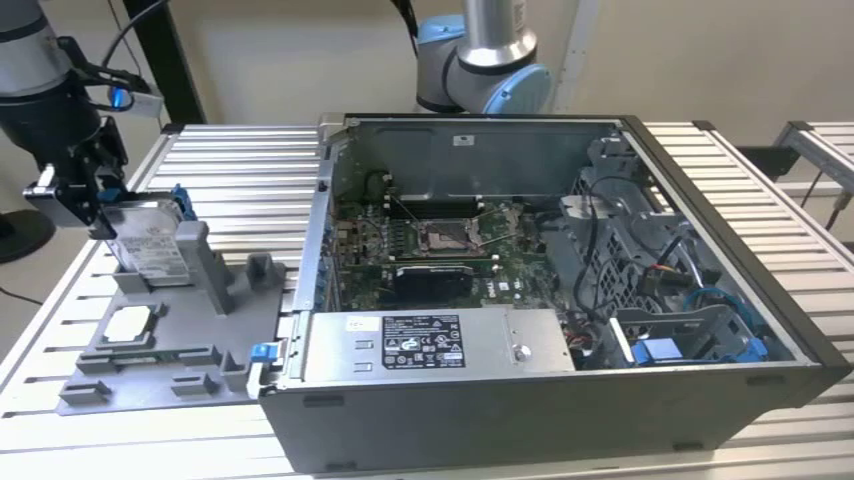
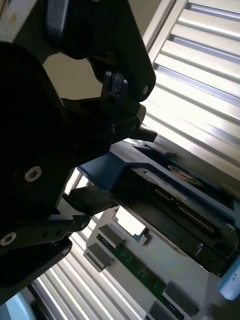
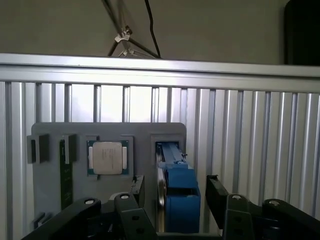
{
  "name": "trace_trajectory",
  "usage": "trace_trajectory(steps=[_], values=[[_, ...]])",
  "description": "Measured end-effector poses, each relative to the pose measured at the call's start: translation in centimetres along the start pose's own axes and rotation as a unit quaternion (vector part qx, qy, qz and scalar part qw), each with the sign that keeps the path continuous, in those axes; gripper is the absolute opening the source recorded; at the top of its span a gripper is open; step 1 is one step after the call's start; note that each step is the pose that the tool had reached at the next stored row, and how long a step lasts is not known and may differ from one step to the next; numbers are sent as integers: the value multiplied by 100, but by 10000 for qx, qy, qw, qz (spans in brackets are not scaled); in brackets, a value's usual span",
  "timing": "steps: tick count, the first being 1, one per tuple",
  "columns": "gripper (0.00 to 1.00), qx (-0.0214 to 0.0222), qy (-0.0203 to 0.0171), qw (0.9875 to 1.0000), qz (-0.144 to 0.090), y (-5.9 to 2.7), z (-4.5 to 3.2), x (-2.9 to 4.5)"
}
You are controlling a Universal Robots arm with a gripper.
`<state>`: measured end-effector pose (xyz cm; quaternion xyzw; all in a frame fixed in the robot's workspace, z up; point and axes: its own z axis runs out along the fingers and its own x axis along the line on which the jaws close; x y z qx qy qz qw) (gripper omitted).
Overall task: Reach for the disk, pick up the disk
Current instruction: 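Pick up the disk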
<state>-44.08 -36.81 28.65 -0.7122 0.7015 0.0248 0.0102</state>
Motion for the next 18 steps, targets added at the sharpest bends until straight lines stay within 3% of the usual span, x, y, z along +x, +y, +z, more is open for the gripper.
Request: trace_trajectory(steps=[18], values=[[100,0,-12,10000,0,-8,48,2]])
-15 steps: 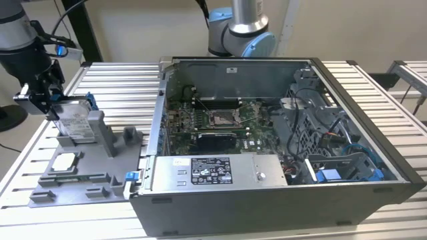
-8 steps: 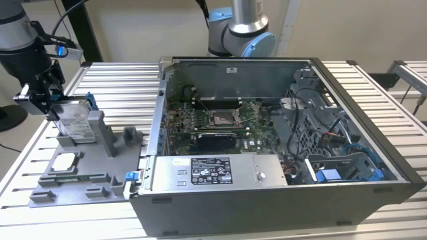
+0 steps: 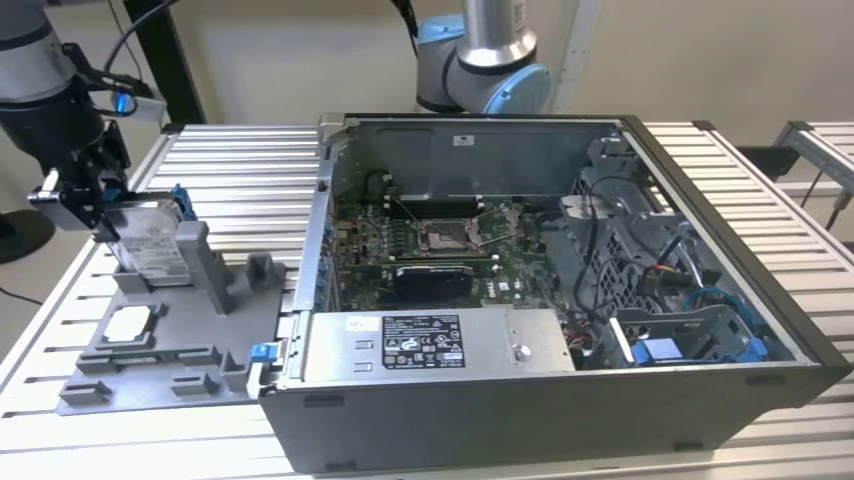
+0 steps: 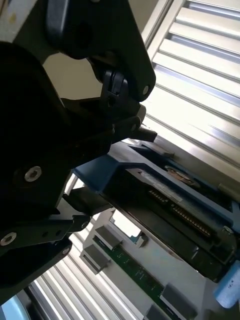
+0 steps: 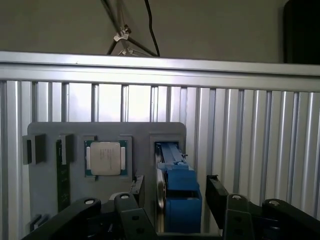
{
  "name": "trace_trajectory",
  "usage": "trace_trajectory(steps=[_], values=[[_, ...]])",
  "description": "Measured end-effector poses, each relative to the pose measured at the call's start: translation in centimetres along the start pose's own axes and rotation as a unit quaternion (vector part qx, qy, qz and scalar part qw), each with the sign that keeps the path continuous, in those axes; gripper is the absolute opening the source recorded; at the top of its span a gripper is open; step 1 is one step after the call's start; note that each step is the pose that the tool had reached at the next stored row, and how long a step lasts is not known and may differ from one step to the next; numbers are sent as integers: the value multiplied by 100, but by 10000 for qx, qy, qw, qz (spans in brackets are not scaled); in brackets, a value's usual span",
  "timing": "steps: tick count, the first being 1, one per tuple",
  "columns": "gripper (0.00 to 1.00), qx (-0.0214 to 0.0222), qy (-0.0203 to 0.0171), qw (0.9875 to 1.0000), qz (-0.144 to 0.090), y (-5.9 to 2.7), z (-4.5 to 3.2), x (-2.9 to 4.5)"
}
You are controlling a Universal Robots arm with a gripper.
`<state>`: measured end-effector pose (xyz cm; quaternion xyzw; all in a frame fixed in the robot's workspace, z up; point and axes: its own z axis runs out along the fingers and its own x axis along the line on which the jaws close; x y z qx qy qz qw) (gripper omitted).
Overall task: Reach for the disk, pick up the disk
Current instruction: 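Pick up the disk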
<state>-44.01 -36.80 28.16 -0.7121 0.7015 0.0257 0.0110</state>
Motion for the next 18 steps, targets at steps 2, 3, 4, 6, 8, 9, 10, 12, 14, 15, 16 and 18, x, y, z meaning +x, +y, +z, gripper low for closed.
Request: trace_trajectory(steps=[2,3,4,6,8,9,10,12,14,15,16,18], values=[[100,-2,1,10000,0,0,22,1],[100,-2,1,10000,0,0,38,2],[100,-2,1,10000,0,-1,53,3],[100,-2,1,10000,0,-1,86,5],[100,-2,1,10000,0,-2,113,6],[100,-2,1,10000,0,-2,124,7],[100,-2,1,10000,0,-3,134,7],[100,-2,1,10000,0,-3,155,8],[100,-2,1,10000,0,-3,174,9],[100,-2,1,10000,0,-3,182,10],[100,-2,1,10000,0,-3,188,10],[100,-4,2,10000,0,-3,192,10]])
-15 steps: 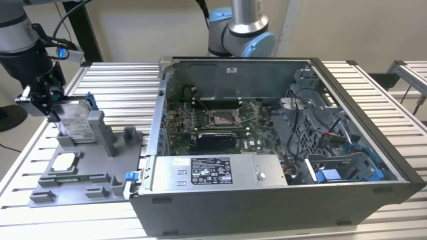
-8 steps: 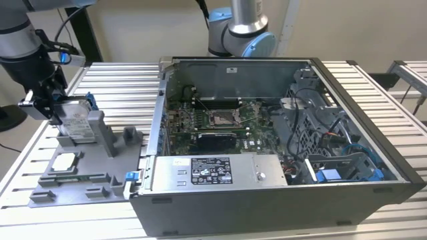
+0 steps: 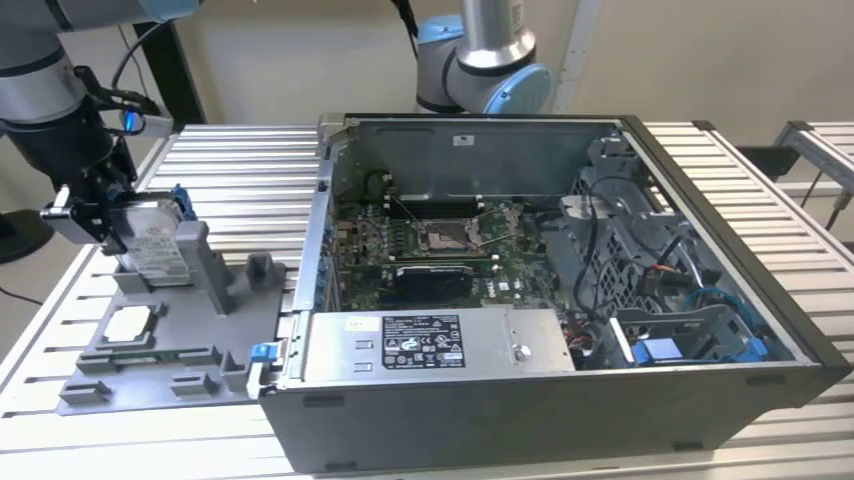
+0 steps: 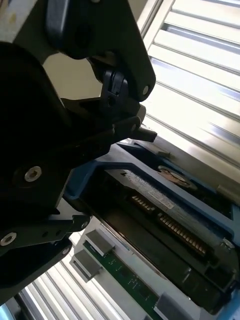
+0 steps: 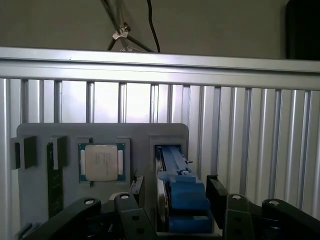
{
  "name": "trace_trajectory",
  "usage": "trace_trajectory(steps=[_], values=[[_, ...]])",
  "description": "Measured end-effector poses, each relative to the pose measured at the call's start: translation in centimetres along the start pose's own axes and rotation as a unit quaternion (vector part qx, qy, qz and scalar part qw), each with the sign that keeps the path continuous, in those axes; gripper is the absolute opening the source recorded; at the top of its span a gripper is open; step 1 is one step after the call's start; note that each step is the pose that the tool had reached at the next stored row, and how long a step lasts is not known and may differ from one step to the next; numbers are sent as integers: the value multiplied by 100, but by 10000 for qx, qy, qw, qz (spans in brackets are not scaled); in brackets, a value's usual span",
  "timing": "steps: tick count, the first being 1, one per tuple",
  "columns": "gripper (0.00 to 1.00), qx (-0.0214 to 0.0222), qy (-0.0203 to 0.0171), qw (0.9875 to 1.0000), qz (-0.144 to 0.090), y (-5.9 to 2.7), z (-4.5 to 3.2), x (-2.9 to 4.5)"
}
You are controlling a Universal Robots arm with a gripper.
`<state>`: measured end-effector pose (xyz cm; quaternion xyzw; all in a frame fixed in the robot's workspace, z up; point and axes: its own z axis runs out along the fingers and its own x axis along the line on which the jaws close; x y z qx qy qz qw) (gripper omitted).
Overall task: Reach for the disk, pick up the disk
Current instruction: 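Pick up the disk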
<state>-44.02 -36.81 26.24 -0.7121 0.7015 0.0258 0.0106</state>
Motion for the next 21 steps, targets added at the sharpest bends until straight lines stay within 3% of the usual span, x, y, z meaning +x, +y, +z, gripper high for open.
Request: trace_trajectory(steps=[13,14,21], values=[[100,2,-1,10000,0,-1,5,0],[0,1,-1,10000,-1,-1,5,0],[0,2,-1,10000,0,-1,6,0]])
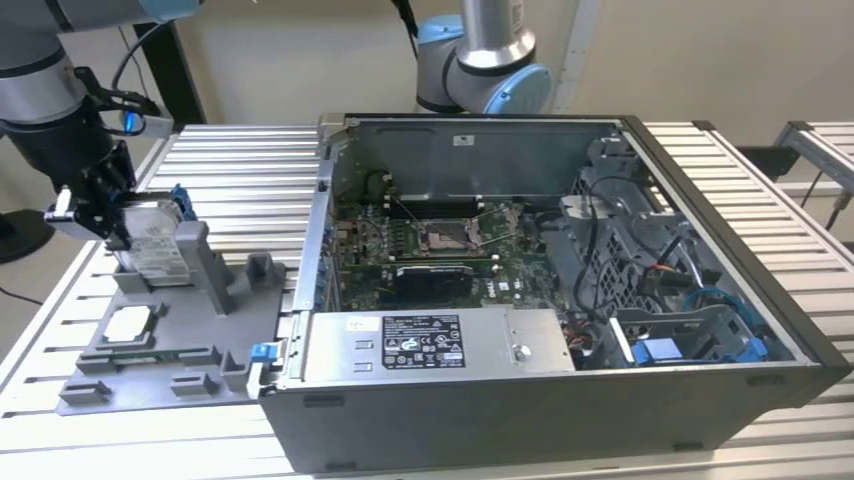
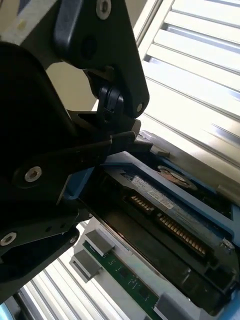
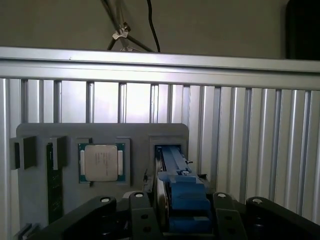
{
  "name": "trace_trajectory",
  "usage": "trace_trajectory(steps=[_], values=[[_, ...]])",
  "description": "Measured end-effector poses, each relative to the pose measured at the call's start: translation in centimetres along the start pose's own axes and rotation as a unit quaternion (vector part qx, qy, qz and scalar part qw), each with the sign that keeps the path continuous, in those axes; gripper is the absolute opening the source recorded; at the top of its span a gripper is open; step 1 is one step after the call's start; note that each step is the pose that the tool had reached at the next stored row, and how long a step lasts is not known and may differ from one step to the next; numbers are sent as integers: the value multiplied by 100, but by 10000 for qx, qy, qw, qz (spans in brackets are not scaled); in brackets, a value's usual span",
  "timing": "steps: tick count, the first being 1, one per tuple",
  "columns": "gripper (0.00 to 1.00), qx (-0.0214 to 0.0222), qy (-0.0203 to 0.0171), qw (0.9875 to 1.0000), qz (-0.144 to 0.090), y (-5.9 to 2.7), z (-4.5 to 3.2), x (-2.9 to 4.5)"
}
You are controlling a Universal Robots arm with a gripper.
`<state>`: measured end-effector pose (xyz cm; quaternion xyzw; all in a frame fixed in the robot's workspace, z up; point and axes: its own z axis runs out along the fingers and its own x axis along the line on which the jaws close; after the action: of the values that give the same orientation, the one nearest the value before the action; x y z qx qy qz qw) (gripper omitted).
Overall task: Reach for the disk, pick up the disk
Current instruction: 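Pick up the disk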
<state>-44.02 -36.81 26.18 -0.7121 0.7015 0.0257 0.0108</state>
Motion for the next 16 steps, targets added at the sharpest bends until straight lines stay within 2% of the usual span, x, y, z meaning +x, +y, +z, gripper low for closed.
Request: trace_trajectory(steps=[16], values=[[0,1,-1,10000,0,0,-10,-1]])
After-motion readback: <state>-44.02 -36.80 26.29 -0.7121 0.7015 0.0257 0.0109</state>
